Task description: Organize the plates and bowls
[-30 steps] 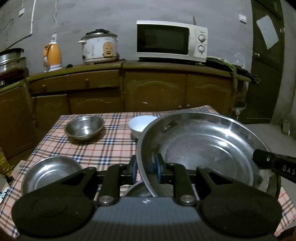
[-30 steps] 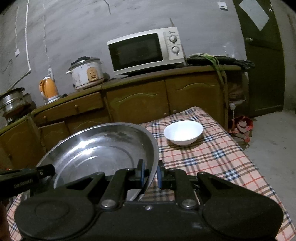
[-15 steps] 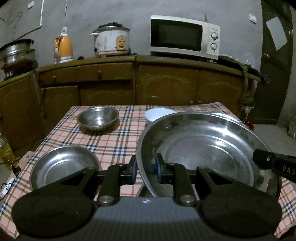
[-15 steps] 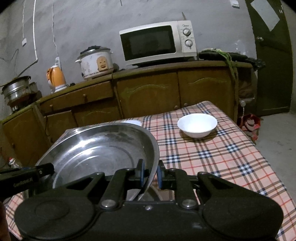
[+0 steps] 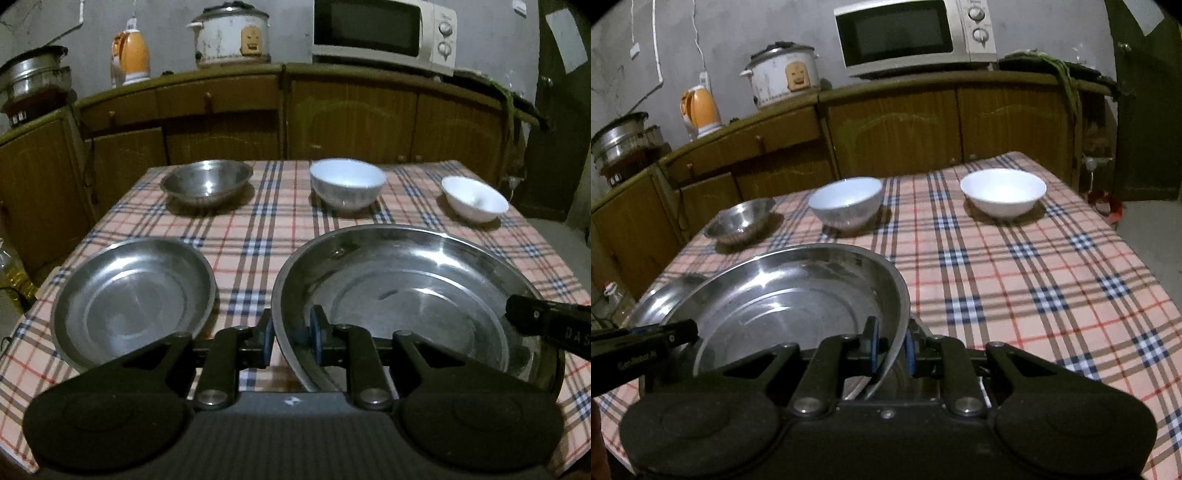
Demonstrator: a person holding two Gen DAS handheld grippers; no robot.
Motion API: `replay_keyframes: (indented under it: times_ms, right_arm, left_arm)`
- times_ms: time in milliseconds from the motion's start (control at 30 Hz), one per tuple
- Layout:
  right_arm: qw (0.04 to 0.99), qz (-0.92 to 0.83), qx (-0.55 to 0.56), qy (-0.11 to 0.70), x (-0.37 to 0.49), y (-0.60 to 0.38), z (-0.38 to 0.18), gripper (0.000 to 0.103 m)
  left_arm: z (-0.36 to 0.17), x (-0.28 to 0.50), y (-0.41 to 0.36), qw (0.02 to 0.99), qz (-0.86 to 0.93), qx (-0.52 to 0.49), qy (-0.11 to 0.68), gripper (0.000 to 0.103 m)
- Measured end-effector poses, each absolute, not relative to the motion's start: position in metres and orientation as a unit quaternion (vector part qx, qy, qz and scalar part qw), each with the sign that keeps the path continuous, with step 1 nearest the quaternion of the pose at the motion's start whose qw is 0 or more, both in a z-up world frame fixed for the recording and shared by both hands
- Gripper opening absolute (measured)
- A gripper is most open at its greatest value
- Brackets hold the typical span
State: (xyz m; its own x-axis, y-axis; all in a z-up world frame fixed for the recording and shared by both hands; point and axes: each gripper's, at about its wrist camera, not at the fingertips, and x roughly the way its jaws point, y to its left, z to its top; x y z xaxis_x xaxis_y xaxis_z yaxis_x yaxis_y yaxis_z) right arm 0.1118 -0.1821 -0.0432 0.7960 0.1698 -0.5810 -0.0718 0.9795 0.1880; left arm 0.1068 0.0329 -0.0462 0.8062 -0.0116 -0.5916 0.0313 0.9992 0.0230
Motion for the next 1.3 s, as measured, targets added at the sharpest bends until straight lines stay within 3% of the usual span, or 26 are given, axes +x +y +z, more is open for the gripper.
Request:
replay_keyframes:
  times_ms: [867, 1000, 1133, 1200, 1300]
  right_arm:
    - [0.94, 0.042, 0.051, 0.334, 0.121, -0.187, -0.084, 0.024]
    - [0.939, 0.046, 0.05, 0.337, 0.123, -0.187, -0.084, 0.031]
    - [0.94, 0.05, 0.047, 0.334, 0.122, -0.186, -0.084, 0.034]
    - [0.941, 0.042, 0.047, 0.334, 0.121, -0.186, -0.083, 0.041]
    - [0.943, 0.033, 0.051, 0.327, 0.12, -0.19, -0.079, 0.045]
  left_arm:
    - [-0.087, 0.11, 0.021, 0.947, -0.028, 0.039, 0.319, 0.024]
    - [-0.09, 0.111, 0.018, 0.947, -0.026, 0.039, 0.318, 0.025]
    - [-0.091, 0.112, 0.019, 0.948, -0.03, 0.036, 0.316, 0.032]
    - [-0.091, 0.111, 0.019, 0.948, -0.029, 0.035, 0.315, 0.037]
    - [-0.088, 0.109, 0.022, 0.951, -0.022, 0.026, 0.308, 0.055]
